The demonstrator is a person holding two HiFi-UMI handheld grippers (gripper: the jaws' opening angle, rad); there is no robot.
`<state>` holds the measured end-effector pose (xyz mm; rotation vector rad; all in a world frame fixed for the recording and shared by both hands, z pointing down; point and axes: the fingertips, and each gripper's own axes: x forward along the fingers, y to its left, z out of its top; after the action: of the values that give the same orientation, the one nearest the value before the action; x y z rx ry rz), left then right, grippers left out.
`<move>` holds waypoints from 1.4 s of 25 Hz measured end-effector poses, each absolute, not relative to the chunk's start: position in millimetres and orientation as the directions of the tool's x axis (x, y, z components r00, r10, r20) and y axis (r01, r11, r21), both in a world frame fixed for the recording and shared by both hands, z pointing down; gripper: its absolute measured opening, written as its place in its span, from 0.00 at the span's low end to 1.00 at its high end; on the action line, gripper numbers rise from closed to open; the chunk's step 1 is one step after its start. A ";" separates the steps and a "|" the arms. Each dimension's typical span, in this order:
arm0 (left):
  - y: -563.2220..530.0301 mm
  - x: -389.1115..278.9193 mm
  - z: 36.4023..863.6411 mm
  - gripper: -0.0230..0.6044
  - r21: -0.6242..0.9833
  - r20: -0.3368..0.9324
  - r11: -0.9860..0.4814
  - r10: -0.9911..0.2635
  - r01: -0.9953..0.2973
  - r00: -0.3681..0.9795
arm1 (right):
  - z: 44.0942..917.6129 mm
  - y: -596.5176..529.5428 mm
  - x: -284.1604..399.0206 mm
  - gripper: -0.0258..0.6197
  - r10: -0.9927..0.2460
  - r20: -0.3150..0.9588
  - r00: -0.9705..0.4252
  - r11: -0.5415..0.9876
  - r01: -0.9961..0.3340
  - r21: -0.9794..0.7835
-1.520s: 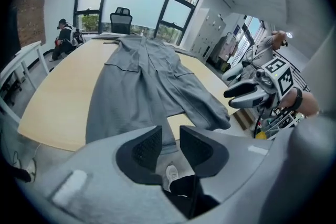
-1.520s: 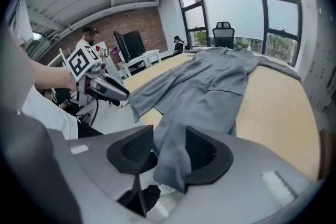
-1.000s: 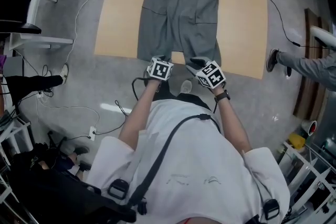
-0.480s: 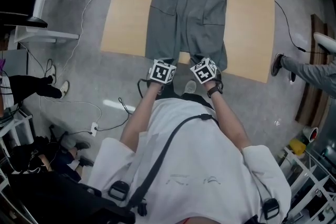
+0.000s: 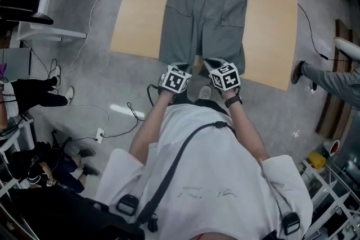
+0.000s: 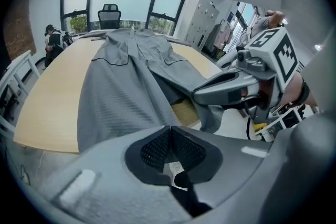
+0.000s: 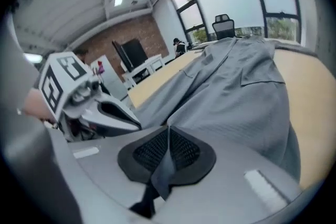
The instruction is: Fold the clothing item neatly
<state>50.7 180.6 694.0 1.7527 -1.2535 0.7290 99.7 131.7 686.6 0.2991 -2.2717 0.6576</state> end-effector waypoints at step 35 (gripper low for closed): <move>112.4 18.4 524.1 0.04 0.229 0.527 -0.065 -0.831 -0.971 0.180 | 516.3 67.1 101.0 0.05 -0.246 0.291 -0.924 0.830 -0.356 -0.429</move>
<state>18.4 112.4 524.1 1.9335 -1.6890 0.3475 101.0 67.1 516.3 0.4656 -2.7880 0.7171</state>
